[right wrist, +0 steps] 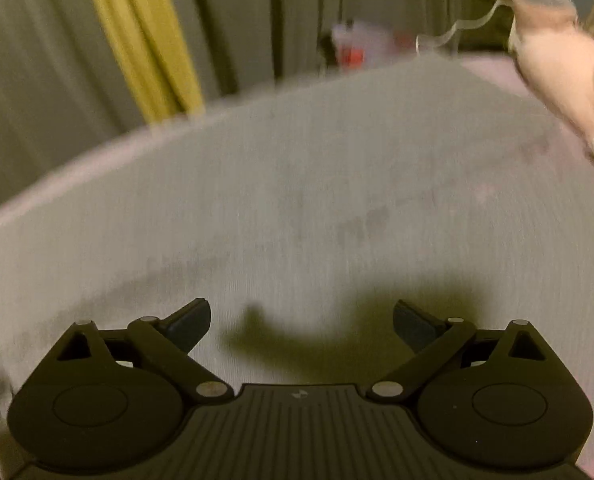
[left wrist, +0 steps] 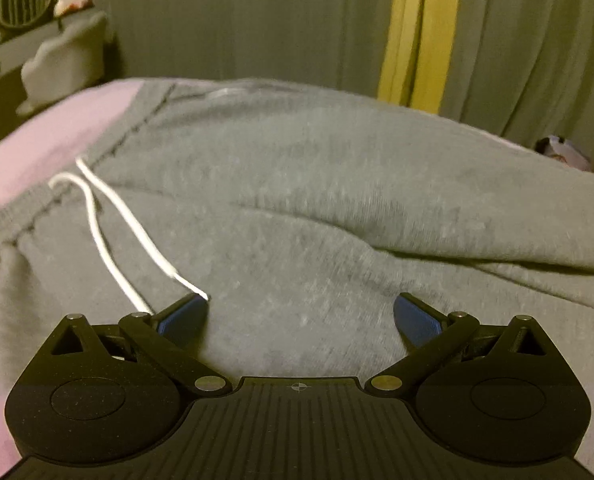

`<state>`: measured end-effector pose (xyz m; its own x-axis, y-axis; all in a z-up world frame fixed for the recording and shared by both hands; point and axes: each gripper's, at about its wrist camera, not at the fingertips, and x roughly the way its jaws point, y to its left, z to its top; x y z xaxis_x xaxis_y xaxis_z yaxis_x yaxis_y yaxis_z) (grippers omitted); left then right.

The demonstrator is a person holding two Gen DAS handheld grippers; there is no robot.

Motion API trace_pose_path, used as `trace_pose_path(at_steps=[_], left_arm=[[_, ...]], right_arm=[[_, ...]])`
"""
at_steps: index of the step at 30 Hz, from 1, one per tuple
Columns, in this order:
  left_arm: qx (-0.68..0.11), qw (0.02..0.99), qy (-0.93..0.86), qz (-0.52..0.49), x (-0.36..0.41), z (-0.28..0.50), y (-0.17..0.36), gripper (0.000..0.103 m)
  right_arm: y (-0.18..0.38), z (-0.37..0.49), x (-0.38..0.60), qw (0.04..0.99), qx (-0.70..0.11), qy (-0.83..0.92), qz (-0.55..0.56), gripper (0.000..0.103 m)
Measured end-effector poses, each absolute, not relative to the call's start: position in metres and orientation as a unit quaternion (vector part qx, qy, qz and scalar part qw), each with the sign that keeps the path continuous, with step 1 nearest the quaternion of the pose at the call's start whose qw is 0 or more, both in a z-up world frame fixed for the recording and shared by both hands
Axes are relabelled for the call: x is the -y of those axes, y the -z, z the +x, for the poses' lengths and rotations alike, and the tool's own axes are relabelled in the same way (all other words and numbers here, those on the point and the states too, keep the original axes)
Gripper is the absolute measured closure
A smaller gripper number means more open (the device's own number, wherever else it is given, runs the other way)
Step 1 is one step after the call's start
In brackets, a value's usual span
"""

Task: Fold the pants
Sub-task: 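Move the right gripper to the pant leg hem and close on it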

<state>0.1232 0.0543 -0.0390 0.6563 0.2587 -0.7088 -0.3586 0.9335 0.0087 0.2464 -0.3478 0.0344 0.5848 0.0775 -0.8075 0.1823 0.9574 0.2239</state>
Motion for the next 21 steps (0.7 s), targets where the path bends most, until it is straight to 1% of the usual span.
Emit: trace_pose_path(at_steps=[1, 3, 5, 8, 9, 10, 13, 16, 17, 19, 21], left_arm=[[-0.372, 0.910, -0.173, -0.057, -0.052, 0.123, 0.041, 0.000], [-0.359, 0.915, -0.178, -0.045, -0.049, 0.122, 0.044, 0.000], [-0.344, 0.920, -0.182, -0.050, -0.049, 0.119, 0.049, 0.000], [-0.318, 0.928, -0.188, -0.051, -0.051, 0.119, 0.057, 0.000], [-0.311, 0.930, -0.189, -0.048, -0.050, 0.120, 0.059, 0.000], [-0.307, 0.931, -0.191, -0.047, -0.049, 0.121, 0.060, 0.000], [-0.298, 0.933, -0.196, -0.045, -0.048, 0.122, 0.062, 0.000], [-0.293, 0.935, -0.197, -0.045, -0.048, 0.123, 0.063, 0.000], [-0.292, 0.935, -0.197, -0.044, -0.047, 0.123, 0.064, 0.000], [-0.290, 0.935, -0.198, -0.042, -0.045, 0.122, 0.064, 0.000], [-0.288, 0.936, -0.199, -0.041, -0.044, 0.122, 0.064, 0.000]], right_arm=[[-0.035, 0.268, 0.352, 0.880, -0.446, 0.033, 0.157, 0.027], [-0.032, 0.317, 0.357, 0.880, -0.437, 0.046, 0.179, 0.050], [-0.024, 0.363, 0.364, 0.879, -0.429, 0.073, 0.193, 0.057], [-0.006, 0.419, 0.369, 0.874, -0.417, 0.123, 0.216, 0.057], [-0.002, 0.430, 0.375, 0.869, -0.418, 0.129, 0.232, 0.055], [0.003, 0.441, 0.379, 0.862, -0.419, 0.140, 0.249, 0.055], [0.018, 0.454, 0.382, 0.847, -0.420, 0.167, 0.278, 0.053], [0.037, 0.468, 0.382, 0.830, -0.437, 0.208, 0.276, 0.053], [0.038, 0.470, 0.384, 0.831, -0.432, 0.216, 0.277, 0.052], [0.038, 0.478, 0.389, 0.828, -0.429, 0.224, 0.285, 0.047], [0.042, 0.488, 0.390, 0.827, -0.434, 0.229, 0.274, 0.046]])
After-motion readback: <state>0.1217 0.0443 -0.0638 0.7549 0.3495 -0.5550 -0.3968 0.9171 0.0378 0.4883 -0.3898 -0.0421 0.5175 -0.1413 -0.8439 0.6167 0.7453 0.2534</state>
